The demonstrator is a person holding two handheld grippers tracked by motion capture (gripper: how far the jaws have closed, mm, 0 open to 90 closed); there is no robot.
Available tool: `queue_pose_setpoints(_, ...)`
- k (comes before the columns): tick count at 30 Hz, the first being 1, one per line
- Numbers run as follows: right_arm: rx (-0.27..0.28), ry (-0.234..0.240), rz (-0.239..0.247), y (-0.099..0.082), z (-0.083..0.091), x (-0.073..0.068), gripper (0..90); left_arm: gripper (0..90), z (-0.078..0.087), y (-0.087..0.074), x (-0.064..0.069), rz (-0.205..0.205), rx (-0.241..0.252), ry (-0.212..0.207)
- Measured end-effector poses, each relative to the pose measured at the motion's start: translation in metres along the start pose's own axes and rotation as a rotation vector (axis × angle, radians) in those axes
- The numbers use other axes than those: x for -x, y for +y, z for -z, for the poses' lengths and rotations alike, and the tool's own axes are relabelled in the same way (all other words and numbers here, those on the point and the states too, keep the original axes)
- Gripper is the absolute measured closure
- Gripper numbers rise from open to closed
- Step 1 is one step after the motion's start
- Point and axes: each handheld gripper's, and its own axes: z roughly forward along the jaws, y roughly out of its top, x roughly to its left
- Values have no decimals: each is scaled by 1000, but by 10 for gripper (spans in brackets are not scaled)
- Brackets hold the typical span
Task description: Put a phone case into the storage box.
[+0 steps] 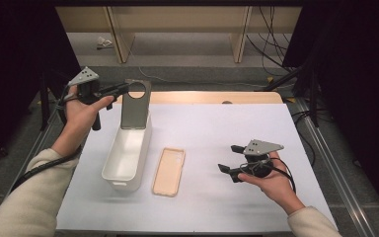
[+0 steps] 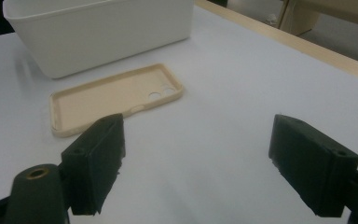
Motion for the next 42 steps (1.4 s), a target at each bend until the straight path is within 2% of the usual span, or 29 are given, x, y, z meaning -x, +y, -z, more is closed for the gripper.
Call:
queue_pose_setpoints(8, 0, 0, -1, 0, 0, 0, 193, 815, -3, -3, -10, -8, 1, 5)
queue_pose_setpoints(15, -4, 3, -2, 0, 0, 0, 193, 815, -5, -4, -11, -24, -9, 13)
queue_pose_setpoints(42, -5, 4, 0, -1, 0, 0, 188, 815, -15, -10, -21, -41, -35, 37)
